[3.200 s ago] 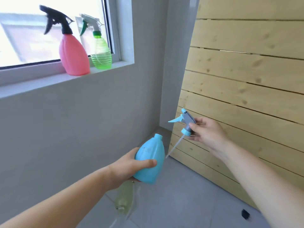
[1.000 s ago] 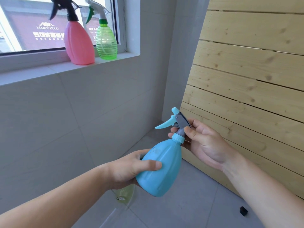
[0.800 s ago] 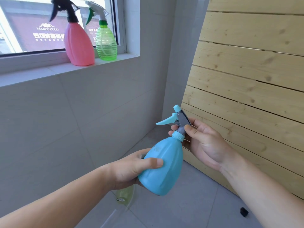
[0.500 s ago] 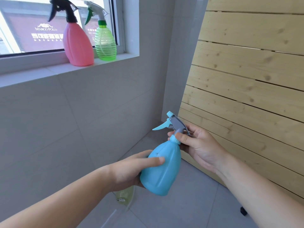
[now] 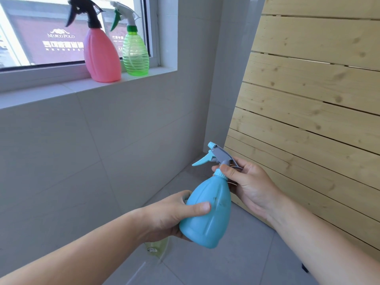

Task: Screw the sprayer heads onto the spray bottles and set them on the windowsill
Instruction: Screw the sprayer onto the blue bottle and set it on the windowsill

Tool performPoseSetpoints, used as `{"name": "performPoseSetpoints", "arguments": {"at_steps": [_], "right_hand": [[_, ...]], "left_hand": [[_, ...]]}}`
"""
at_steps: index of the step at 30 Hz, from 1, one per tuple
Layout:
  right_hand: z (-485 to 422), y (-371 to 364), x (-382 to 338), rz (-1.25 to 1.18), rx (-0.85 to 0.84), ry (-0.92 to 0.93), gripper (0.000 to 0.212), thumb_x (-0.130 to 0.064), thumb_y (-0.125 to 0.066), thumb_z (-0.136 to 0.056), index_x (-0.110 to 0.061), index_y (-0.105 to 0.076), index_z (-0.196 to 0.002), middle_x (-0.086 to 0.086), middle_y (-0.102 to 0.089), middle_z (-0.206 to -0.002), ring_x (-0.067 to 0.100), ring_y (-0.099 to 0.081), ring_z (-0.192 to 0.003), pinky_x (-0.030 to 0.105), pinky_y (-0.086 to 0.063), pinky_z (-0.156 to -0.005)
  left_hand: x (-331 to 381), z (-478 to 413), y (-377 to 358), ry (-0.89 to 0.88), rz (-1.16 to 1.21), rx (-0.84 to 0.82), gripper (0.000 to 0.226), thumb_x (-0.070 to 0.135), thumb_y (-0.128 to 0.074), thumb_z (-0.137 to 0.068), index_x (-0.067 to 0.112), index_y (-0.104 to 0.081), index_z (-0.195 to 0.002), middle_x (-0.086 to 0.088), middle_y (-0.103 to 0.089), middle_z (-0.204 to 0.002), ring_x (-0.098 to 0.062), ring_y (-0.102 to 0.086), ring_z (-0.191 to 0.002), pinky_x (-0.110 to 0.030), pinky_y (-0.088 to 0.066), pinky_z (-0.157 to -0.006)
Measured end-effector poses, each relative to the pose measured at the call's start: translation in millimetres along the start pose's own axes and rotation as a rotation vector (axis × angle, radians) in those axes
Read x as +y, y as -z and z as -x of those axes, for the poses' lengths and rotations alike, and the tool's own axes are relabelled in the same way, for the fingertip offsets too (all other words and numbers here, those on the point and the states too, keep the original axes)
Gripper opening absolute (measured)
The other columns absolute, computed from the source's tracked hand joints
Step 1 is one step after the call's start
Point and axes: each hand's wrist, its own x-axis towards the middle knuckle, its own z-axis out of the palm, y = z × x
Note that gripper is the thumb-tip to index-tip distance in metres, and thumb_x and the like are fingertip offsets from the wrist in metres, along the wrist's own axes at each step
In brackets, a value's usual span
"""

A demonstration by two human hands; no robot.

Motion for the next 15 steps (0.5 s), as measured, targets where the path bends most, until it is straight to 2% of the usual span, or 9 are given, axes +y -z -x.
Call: {"name": "performPoseSetpoints", "arguments": {"at_steps": [2, 4, 6, 8, 11, 13, 15], "right_hand": [[-0.5, 0.9, -1.8, -0.010, 0.012, 0.003, 0.020, -0.009, -0.067, -0.088, -0.014, -0.075, -0.106, 0.011, -0.076, -0.097, 0.022, -0.068, -0.084, 0.031, -0.058, -0.075], [-0.4, 0.7, -3.2, -0.016, 0.018, 0.007, 0.019, -0.009, -0.067, -0.088, -0.014, -0.075, -0.105, 0.010, -0.077, -0.096, 0.022, -0.068, -0.081, 0.030, -0.057, -0.072], [0.1, -0.2, -4.0, -0.013, 0.017, 0.013, 0.017, -0.010, -0.068, -0.088, -0.014, -0.075, -0.103, 0.009, -0.077, -0.095, 0.021, -0.067, -0.080, 0.028, -0.057, -0.070], [0.7, -1.3, -3.5, 0.002, 0.014, 0.019, 0.017, -0.011, -0.068, -0.088, -0.015, -0.076, -0.103, 0.009, -0.077, -0.096, 0.021, -0.067, -0.081, 0.029, -0.057, -0.071], [2.2, -2.1, -2.1, 0.020, 0.010, 0.025, 0.018, -0.010, -0.067, -0.089, -0.016, -0.076, -0.103, 0.009, -0.076, -0.096, 0.021, -0.066, -0.083, 0.030, -0.057, -0.072], [2.5, -2.4, -2.6, 0.009, 0.016, 0.022, 0.018, -0.010, -0.067, -0.089, -0.016, -0.075, -0.104, 0.009, -0.076, -0.095, 0.021, -0.066, -0.083, 0.030, -0.057, -0.073], [2.4, -2.3, -4.2, -0.009, 0.021, 0.023, 0.018, -0.011, -0.068, -0.089, -0.016, -0.076, -0.104, 0.010, -0.076, -0.095, 0.022, -0.066, -0.084, 0.034, -0.056, -0.080]], "left_hand": [[0.7, -2.1, 0.9, 0.047, 0.101, 0.018, 0.070, 0.060, -0.073, -0.073, 0.020, -0.067, -0.131, -0.008, -0.076, -0.121, -0.030, -0.075, -0.104, -0.045, -0.059, -0.088], [-0.5, -3.8, 1.7, 0.057, 0.140, 0.013, 0.061, 0.051, -0.064, -0.078, 0.018, -0.069, -0.129, -0.008, -0.076, -0.115, -0.028, -0.074, -0.095, -0.042, -0.060, -0.082], [-0.6, -4.0, 0.7, 0.022, 0.110, 0.011, 0.065, 0.051, -0.072, -0.074, 0.018, -0.067, -0.130, -0.010, -0.076, -0.122, -0.029, -0.075, -0.100, -0.045, -0.062, -0.084], [0.1, -3.1, -2.0, -0.012, 0.045, 0.019, 0.070, 0.055, -0.080, -0.070, 0.022, -0.067, -0.130, -0.009, -0.076, -0.127, -0.030, -0.075, -0.110, -0.050, -0.060, -0.093], [-1.1, -4.3, -5.1, -0.016, -0.015, 0.008, 0.061, 0.059, -0.083, -0.070, 0.028, -0.072, -0.122, -0.007, -0.076, -0.126, -0.033, -0.071, -0.119, -0.055, -0.055, -0.103], [-2.3, -5.5, -5.1, -0.006, 0.029, -0.012, 0.057, 0.059, -0.080, -0.072, 0.029, -0.074, -0.121, -0.006, -0.076, -0.127, -0.032, -0.072, -0.117, -0.051, -0.056, -0.100], [-4.4, -6.7, -1.8, 0.006, 0.126, -0.028, 0.054, 0.052, -0.075, -0.074, 0.025, -0.076, -0.120, -0.006, -0.076, -0.124, -0.029, -0.073, -0.106, -0.047, -0.057, -0.092]]}}
